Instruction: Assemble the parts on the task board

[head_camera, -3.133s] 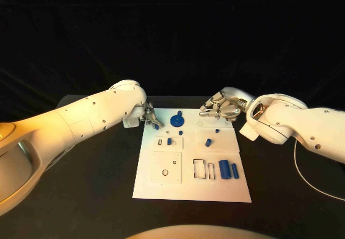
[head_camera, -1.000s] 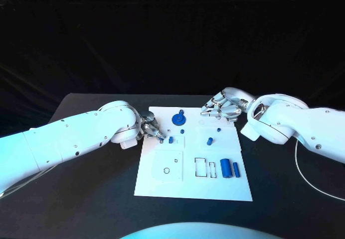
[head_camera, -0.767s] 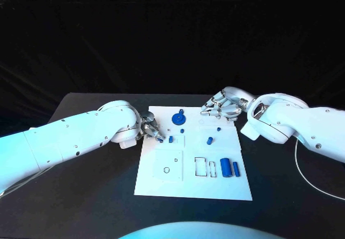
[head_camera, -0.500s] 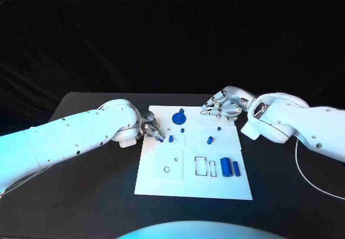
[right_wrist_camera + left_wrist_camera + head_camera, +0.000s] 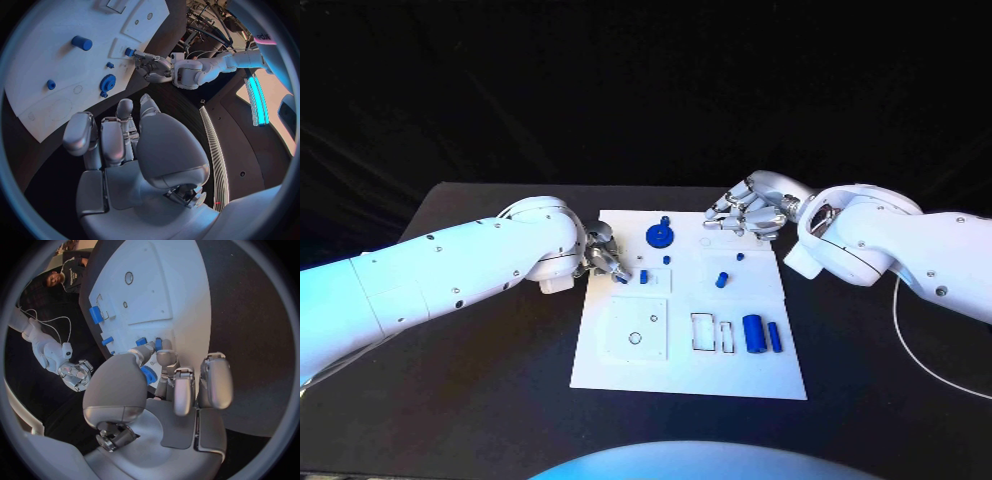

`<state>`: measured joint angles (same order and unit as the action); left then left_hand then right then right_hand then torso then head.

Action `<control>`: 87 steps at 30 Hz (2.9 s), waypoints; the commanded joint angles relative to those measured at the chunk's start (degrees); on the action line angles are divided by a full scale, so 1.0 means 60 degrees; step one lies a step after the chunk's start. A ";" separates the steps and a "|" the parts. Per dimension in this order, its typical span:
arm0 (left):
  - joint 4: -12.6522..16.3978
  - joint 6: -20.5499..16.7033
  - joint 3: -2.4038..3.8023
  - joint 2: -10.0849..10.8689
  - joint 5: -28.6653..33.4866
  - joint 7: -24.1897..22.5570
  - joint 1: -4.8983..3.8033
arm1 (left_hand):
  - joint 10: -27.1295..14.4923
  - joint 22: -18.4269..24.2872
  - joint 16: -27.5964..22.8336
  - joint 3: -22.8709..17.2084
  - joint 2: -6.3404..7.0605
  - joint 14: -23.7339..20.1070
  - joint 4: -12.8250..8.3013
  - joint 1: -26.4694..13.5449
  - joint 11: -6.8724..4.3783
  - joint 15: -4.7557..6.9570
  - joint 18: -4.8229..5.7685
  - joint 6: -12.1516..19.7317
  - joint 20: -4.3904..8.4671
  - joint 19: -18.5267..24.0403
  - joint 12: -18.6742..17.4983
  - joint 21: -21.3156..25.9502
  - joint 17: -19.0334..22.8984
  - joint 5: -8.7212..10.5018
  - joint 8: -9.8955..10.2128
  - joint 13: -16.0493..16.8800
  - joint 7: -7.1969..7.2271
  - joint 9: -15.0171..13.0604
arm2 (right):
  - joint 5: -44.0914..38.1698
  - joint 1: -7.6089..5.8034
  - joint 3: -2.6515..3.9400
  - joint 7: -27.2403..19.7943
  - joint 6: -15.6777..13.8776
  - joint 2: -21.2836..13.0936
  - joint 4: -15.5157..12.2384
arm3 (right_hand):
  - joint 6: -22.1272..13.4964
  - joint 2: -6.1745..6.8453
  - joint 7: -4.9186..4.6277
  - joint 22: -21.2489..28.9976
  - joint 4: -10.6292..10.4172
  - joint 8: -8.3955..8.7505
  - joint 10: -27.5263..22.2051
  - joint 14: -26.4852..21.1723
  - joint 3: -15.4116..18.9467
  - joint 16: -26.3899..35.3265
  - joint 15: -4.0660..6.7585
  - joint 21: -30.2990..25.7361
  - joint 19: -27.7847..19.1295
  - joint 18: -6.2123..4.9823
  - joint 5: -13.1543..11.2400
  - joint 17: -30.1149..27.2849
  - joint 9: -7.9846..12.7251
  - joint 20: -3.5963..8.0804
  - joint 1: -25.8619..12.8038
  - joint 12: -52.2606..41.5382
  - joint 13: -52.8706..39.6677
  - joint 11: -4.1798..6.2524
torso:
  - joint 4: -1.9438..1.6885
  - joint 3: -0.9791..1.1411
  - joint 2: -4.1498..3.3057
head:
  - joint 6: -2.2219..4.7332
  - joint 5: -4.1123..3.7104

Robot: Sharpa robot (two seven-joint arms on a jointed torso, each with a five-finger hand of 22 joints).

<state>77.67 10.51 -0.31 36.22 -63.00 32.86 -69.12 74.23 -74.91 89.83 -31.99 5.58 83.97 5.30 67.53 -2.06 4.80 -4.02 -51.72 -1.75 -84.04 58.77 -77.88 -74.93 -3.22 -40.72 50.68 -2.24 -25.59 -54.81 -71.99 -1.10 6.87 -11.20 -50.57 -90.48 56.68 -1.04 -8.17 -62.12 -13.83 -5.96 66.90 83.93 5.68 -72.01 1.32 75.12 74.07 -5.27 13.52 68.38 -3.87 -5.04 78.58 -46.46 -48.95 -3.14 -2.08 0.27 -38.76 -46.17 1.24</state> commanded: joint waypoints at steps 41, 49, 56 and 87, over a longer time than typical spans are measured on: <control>-0.0463 0.0811 -0.0054 -0.0476 -0.0173 0.0681 0.0084 | 0.0451 -0.1369 0.0029 0.0966 -0.0133 0.1005 0.0374 -0.1496 -0.0090 0.0143 0.0235 -0.0751 0.0176 -0.0342 0.0459 -0.0315 -0.2511 0.0054 0.0125 0.0492 0.0165 0.0300 | -0.0027 0.0006 0.0000 -0.0071 0.0058 -0.0028 -0.0053 | -0.0051 0.0001 0.0028 0.0037 -0.0004 -0.0054 -0.0066 0.0283 0.0102 0.0083 -0.0005 -0.0052 -0.0093 -0.0117 0.0058 -0.0029 -0.0012 0.0015 0.0068 0.0043 0.0030 0.0020 | 0.0002 0.0012 0.0006 | -0.0097 -0.0038; -0.0505 0.0783 -0.0054 -0.0526 -0.0179 0.0688 0.0084 | 0.0508 -0.1407 0.0029 0.1194 -0.0124 0.1005 0.0508 -0.1644 -0.0099 0.0149 0.0246 -0.0831 0.0182 -0.0361 0.0527 -0.0355 -0.2511 0.0054 0.0148 0.0581 0.0176 0.0340 | -0.0027 0.0006 0.0000 -0.0082 0.0043 -0.0032 -0.0059 | -0.0051 0.0001 0.0028 0.0037 -0.0004 -0.0054 -0.0066 0.0283 0.0102 0.0083 -0.0005 -0.0052 -0.0093 -0.0117 0.0058 -0.0029 -0.0012 0.0015 0.0068 0.0043 0.0030 0.0020 | 0.0005 0.0006 0.0009 | -0.0098 -0.0046; -0.0534 0.0766 -0.0054 -0.0546 -0.0182 0.0692 0.0084 | 0.0542 -0.1441 0.0029 0.1454 -0.0074 0.1005 0.0650 -0.1799 -0.0101 0.0152 0.0255 -0.0888 0.0186 -0.0378 0.0560 -0.0390 -0.2511 0.0055 0.0170 0.0630 0.0179 0.0376 | -0.0027 0.0005 0.0000 -0.0091 0.0031 -0.0034 -0.0060 | -0.0049 -0.0002 0.0028 0.0039 -0.0012 -0.0056 -0.0063 0.0284 0.0112 0.0083 -0.0005 -0.0054 -0.0093 -0.0117 0.0062 -0.0027 -0.0012 0.0015 0.0062 0.0037 0.0028 0.0020 | 0.0000 0.0008 0.0004 | -0.0097 -0.0055; -0.0255 0.0008 0.0041 -0.0136 0.0016 0.0585 0.0082 | 0.0573 -0.1488 0.0029 0.3736 -0.0119 0.1005 0.1649 -0.1985 -0.0132 0.0179 0.0250 -0.1011 0.0214 -0.0382 0.0515 -0.0341 -0.2511 0.0043 0.0210 0.0661 0.0217 0.0506 | 0.0015 0.0006 0.0000 -0.0135 0.0022 -0.0016 -0.0030 | -0.0048 -0.0011 0.0027 0.0043 -0.0069 -0.0063 -0.0058 0.0285 0.0178 0.0098 -0.0007 -0.0061 -0.0088 -0.0117 0.0055 -0.0035 -0.0012 0.0015 0.0011 0.0036 0.0043 0.0017 | -0.0006 0.0008 0.0010 | -0.0090 -0.0095</control>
<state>75.87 11.46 -0.07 35.13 -63.73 36.13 -68.81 77.39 -74.93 89.83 -9.88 5.20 83.97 15.23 55.40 -2.76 5.63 -3.14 -57.62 -0.93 -84.04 61.90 -80.09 -74.90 -3.06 -39.54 54.76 -0.78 -22.56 -54.63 -71.98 -1.10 6.64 -11.33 -50.73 -90.65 56.68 -1.04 -8.17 -61.96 -14.23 -5.96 66.91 83.93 6.40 -71.67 1.32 75.12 73.86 -5.27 13.52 68.26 -3.86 -4.83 78.58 -46.47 -48.74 -3.15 -2.07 0.29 -38.75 -46.77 0.69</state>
